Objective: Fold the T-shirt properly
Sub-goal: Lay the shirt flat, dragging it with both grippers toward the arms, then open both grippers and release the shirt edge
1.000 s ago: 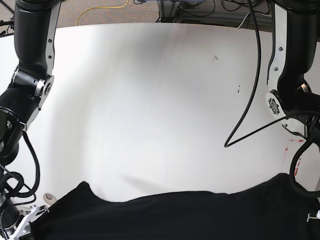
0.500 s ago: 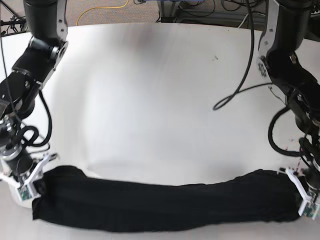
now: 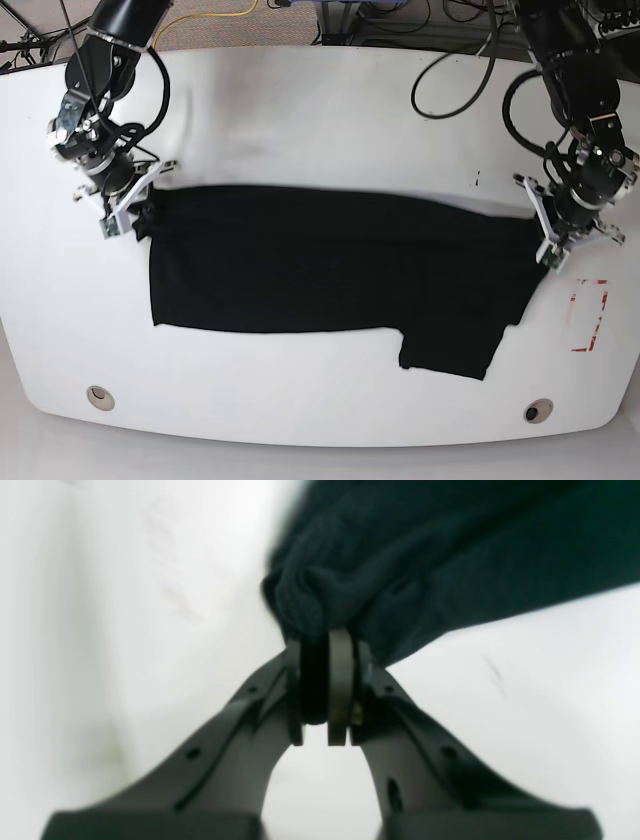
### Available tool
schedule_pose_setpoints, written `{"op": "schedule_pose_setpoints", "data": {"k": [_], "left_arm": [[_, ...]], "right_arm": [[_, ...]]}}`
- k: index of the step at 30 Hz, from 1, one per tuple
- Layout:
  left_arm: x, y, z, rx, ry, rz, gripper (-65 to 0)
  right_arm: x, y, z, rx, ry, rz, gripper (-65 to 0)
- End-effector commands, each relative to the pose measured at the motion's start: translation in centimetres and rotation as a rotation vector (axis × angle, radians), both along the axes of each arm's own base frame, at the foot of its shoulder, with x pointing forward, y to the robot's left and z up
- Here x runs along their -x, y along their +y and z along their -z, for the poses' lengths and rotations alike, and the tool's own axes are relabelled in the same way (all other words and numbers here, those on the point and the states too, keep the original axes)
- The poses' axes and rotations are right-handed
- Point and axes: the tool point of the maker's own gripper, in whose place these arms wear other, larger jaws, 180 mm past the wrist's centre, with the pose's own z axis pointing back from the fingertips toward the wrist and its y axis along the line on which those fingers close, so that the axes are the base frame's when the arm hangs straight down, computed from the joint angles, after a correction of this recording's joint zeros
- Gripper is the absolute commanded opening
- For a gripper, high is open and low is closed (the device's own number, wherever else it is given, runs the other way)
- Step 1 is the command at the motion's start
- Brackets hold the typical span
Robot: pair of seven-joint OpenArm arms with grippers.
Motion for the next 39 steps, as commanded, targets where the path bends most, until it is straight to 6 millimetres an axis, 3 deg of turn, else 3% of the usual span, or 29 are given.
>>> {"op": "schedule_pose_setpoints", "data": {"k": [1, 6, 9, 17, 20, 23, 26, 32, 34, 39], "left_arm": [[0.8, -0.3, 0.3, 0.015, -0.016, 0.024, -65.0], [3.8, 0.0, 3.8, 0.031, 0.087, 0.019, -65.0], [5.0, 1.2, 4.7, 0.000, 0.135, 0.019, -65.0], [6.2, 3.3, 5.7, -0.042, 0.198, 0.003, -65.0], [6.6, 4.6, 5.4, -0.076, 0.213, -0.003, -65.0], [6.6, 4.7, 5.4, -0.081, 0.215, -0.003, -65.0], [6.8, 4.8, 5.4, -0.084, 0.220, -0.005, -65.0], [7.7, 5.3, 5.8, -0.103, 0.250, 0.001, -64.4], [7.8, 5.2, 5.9, -0.101, 0.253, 0.004, -59.7], [8.7, 5.7, 6.2, -0.105, 0.271, -0.012, -29.9]], "right_arm": [[0.5, -0.3, 0.1, -0.032, -0.033, 0.014, -65.0], [3.9, 0.4, 2.9, -0.068, 0.049, 0.029, -65.0], [5.8, -0.3, 3.7, -0.070, 0.080, 0.062, -65.0], [8.2, -0.4, 4.4, -0.070, 0.117, 0.088, -65.0], [8.4, -0.3, 3.9, -0.059, 0.109, 0.080, -65.0], [8.5, -0.1, 3.6, -0.052, 0.104, 0.072, -63.9], [8.9, 0.1, 3.5, -0.048, 0.108, 0.068, -59.8], [9.2, 1.0, 3.5, -0.069, 0.102, 0.076, -42.8], [8.9, 1.2, 3.0, -0.064, 0.086, 0.070, -36.6], [9.7, 1.8, 2.3, -0.047, 0.094, 0.060, -23.6]]}}
